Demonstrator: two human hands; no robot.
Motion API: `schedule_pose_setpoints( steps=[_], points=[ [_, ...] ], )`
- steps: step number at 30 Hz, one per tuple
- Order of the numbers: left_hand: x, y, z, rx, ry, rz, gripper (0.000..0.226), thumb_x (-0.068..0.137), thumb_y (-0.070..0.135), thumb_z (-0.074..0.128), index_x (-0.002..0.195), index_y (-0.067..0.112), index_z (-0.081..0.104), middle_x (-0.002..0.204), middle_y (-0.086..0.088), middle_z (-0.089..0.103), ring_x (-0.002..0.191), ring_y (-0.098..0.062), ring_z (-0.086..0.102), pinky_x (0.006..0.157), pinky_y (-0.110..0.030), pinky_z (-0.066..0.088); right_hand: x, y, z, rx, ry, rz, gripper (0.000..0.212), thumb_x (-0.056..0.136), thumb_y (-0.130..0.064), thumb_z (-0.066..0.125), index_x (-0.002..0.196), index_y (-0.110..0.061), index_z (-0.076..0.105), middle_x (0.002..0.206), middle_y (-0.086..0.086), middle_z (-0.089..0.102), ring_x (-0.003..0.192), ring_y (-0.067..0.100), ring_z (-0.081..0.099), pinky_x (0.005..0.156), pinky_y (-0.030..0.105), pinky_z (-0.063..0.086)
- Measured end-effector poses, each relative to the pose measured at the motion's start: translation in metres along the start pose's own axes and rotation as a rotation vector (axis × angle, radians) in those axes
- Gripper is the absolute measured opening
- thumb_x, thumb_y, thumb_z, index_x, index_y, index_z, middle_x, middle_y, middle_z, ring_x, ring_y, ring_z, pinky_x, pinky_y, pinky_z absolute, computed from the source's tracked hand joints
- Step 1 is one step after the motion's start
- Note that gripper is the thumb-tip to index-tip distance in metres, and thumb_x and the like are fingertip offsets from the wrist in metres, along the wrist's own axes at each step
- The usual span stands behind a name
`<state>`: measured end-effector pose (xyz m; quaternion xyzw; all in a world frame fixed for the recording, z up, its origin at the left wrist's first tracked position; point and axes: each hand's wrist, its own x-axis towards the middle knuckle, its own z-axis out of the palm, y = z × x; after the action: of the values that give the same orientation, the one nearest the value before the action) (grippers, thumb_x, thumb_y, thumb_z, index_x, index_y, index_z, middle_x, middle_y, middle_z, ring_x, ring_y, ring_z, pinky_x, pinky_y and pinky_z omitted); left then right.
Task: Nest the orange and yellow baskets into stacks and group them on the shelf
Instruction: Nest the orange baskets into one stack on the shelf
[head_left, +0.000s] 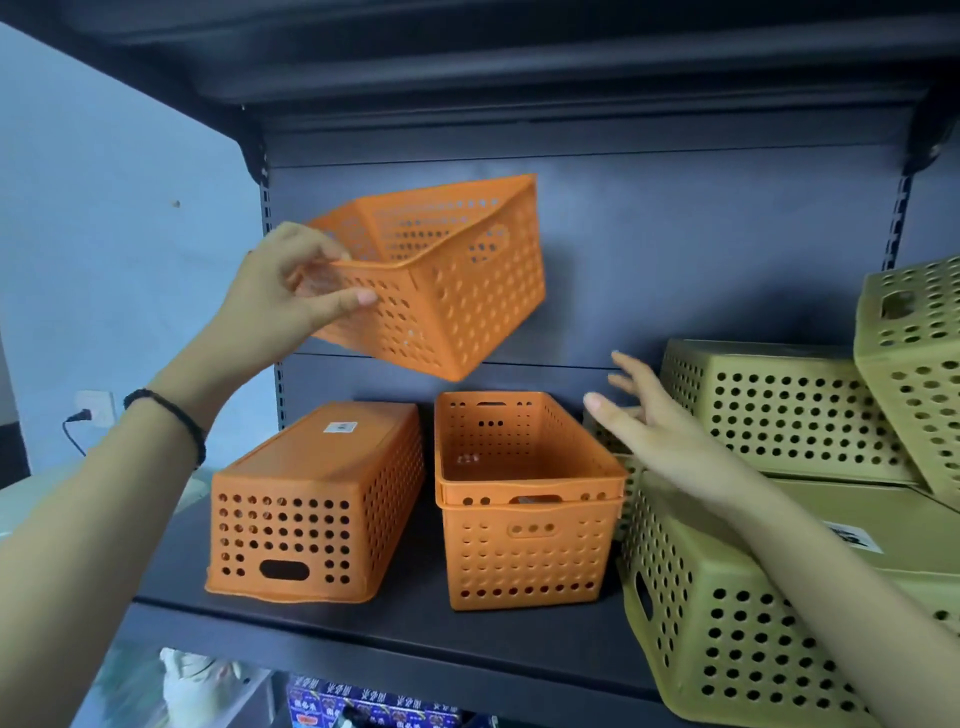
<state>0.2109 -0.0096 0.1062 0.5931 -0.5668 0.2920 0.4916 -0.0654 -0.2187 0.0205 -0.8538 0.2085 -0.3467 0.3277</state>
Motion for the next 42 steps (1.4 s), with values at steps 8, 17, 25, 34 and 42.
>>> schedule_pose_setpoints(
  steps=[8, 17, 25, 34, 42],
  points=[
    [-0.015, 0.038, 0.024, -0.326, -0.413, -0.002, 0.026, 0.070, 0.026, 0.083, 0.089, 0.024, 0.066, 0.097, 0.007, 0.051, 0.089, 0.004, 0.056, 0.086, -0.013, 0.047, 0.013, -0.021, 0.000, 0.428, 0.076, -0.130, 0.088, 0.066, -0.069, 0.064, 0.141, -0.035, 0.032, 0.131, -0.015, 0.057, 0.120, -0.003, 0.055, 0.107, 0.034, 0.042],
    [-0.044, 0.035, 0.073, -0.491, -0.067, -0.425, 0.044, 0.090, 0.018, 0.065, 0.133, 0.015, 0.056, 0.136, -0.001, 0.058, 0.122, -0.011, 0.056, 0.098, -0.024, 0.049, 0.013, -0.026, 0.006, 0.469, 0.262, -0.144, 0.053, 0.091, -0.033, 0.060, 0.139, -0.031, 0.038, 0.125, -0.009, 0.061, 0.113, 0.001, 0.060, 0.093, 0.029, 0.051],
    [-0.067, 0.048, 0.093, -0.703, -0.275, -0.629, 0.052, 0.095, 0.054, 0.032, 0.121, 0.023, 0.064, 0.123, 0.004, 0.068, 0.121, -0.010, 0.057, 0.109, -0.036, 0.039, 0.012, -0.014, 0.021, 0.375, 0.221, -0.086, 0.066, 0.090, -0.045, 0.058, 0.147, -0.030, 0.028, 0.133, -0.006, 0.057, 0.121, 0.010, 0.056, 0.103, 0.042, 0.046],
    [-0.102, 0.034, 0.100, -0.363, -0.357, -0.521, 0.100, 0.071, 0.035, 0.081, 0.147, 0.031, 0.015, 0.112, 0.023, 0.056, 0.098, 0.013, 0.054, 0.081, -0.007, 0.047, -0.004, -0.004, 0.017, 0.261, 0.038, 0.041, 0.055, 0.090, -0.028, 0.062, 0.136, -0.026, 0.032, 0.115, -0.014, 0.057, 0.095, -0.002, 0.063, 0.088, 0.030, 0.052],
    [-0.106, 0.029, 0.094, -0.150, -0.408, -0.469, 0.084, 0.069, 0.057, 0.072, 0.142, 0.024, 0.046, 0.152, 0.014, 0.034, 0.134, -0.002, 0.035, 0.106, -0.026, 0.029, -0.017, 0.011, 0.012, -0.006, -0.075, 0.139, 0.047, 0.080, -0.032, 0.073, 0.120, -0.025, 0.050, 0.122, -0.010, 0.057, 0.111, 0.006, 0.055, 0.100, 0.039, 0.046]
  ],
)
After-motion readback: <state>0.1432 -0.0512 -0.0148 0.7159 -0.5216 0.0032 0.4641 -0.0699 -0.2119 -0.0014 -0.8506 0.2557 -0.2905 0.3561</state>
